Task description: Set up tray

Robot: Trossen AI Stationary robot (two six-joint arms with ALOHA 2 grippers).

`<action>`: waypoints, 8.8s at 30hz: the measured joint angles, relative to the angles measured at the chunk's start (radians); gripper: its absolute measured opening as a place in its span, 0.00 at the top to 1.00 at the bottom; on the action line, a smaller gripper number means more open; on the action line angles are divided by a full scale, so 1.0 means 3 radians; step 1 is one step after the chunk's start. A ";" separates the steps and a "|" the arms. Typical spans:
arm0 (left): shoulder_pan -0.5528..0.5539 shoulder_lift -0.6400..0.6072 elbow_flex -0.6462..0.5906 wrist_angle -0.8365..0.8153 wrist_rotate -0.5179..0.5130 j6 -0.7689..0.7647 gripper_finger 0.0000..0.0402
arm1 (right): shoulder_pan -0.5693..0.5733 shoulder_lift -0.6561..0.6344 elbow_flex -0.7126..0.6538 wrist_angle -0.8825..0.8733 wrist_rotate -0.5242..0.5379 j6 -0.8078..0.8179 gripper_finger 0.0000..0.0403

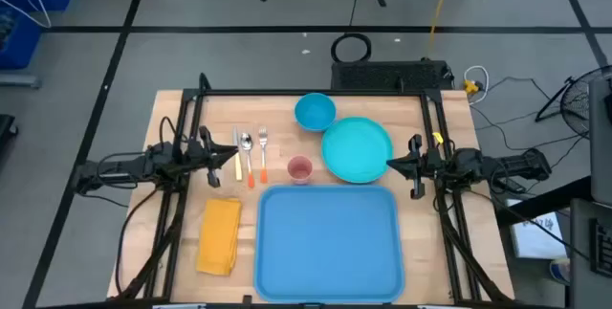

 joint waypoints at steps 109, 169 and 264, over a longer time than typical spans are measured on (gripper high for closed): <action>0.0000 0.0000 -0.0001 0.0000 0.0000 0.0000 0.88 | -0.0001 0.0000 0.0000 0.0001 0.0000 -0.0001 1.00; 0.0000 0.0000 -0.0001 0.0449 -0.0137 -0.0797 0.88 | -0.1259 0.2981 0.3051 -0.2783 0.1300 0.0974 1.00; 0.0000 0.0000 -0.0001 0.0284 -0.0151 -0.0857 0.88 | -0.2901 0.4004 0.3473 -0.4200 -0.1656 -0.0137 1.00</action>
